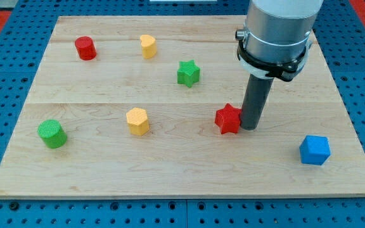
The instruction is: Slide the red star a bit right
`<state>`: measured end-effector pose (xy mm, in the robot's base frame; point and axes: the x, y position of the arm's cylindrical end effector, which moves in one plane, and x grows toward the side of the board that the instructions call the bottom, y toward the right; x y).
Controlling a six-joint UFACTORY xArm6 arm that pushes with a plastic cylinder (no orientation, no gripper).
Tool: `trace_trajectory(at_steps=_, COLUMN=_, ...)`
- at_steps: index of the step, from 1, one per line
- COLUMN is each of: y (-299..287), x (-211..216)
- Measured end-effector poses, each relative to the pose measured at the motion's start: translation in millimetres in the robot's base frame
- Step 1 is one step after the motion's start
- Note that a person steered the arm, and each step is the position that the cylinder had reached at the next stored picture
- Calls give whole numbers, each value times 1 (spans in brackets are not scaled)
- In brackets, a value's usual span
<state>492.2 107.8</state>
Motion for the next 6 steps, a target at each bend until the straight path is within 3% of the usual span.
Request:
trace_trajectory(at_steps=4, y=-2, x=0)
trace_trajectory(at_steps=6, y=-49, x=0)
